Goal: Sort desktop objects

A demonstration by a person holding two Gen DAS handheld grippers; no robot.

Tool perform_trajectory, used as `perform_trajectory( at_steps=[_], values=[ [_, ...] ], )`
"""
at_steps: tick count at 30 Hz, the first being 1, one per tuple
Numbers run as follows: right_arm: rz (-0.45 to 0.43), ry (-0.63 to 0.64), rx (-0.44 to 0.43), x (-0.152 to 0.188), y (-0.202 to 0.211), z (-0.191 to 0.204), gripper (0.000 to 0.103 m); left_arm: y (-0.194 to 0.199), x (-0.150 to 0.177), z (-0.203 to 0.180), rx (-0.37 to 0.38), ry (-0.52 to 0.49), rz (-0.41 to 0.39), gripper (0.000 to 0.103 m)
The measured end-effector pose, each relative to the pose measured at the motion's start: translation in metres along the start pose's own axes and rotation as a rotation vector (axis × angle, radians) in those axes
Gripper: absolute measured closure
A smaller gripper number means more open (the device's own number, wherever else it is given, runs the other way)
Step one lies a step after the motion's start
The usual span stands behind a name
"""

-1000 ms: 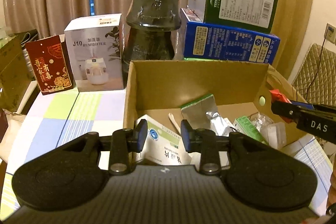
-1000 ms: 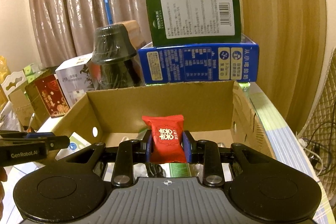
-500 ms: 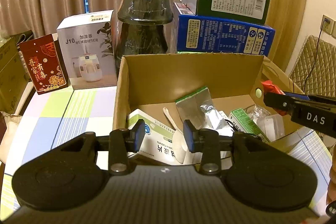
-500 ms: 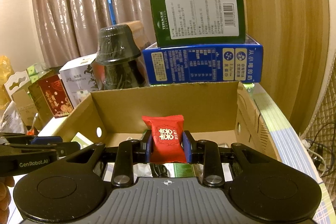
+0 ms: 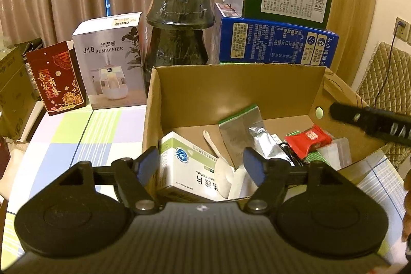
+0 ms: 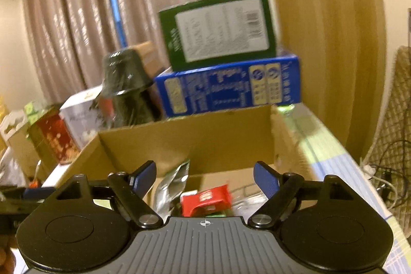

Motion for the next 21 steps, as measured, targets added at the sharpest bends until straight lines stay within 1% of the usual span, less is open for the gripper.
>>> perform_trajectory(
  at_steps=[1, 4, 6, 9, 13, 18, 19, 21],
  values=[
    [-0.006, -0.008, 0.002, -0.001, 0.001, -0.002, 0.023, 0.0, 0.0, -0.001, -0.001, -0.004, 0.0, 0.033],
    [-0.018, -0.023, 0.007, -0.005, 0.004, -0.006, 0.023, 0.0, 0.0, -0.004, -0.001, -0.02, -0.007, 0.024],
    [-0.019, -0.024, 0.008, -0.005, 0.004, -0.009, 0.023, 0.002, -0.001, -0.007, -0.001, -0.03, -0.015, 0.017],
    [-0.012, -0.025, 0.008, -0.004, 0.005, -0.012, 0.023, 0.006, -0.002, -0.008, -0.013, -0.041, -0.028, 0.01],
    [-0.001, -0.019, 0.001, -0.002, 0.009, -0.014, 0.022, 0.011, -0.003, -0.007, -0.042, -0.05, -0.046, 0.004],
    [0.019, 0.03, -0.007, 0.004, 0.016, -0.011, 0.004, 0.019, -0.002, -0.006, -0.052, -0.044, -0.049, 0.001],
    [0.018, 0.039, -0.002, 0.005, 0.017, -0.01, 0.002, 0.021, -0.003, -0.007, -0.054, -0.04, -0.05, 0.001],
    [0.024, 0.05, 0.006, 0.008, 0.019, -0.011, 0.002, 0.026, -0.002, -0.006, -0.063, -0.033, -0.05, 0.001]
  ],
)
Point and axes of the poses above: each gripper's, at about its wrist camera, not at the fingertips, and y roughly against the way its jaws point, z to its left, x to its underside, the point moved 9 cm from there along -y, roughly the way its jaws point, and after that the axes turned 12 degrees about x, right-handed, at the moved point
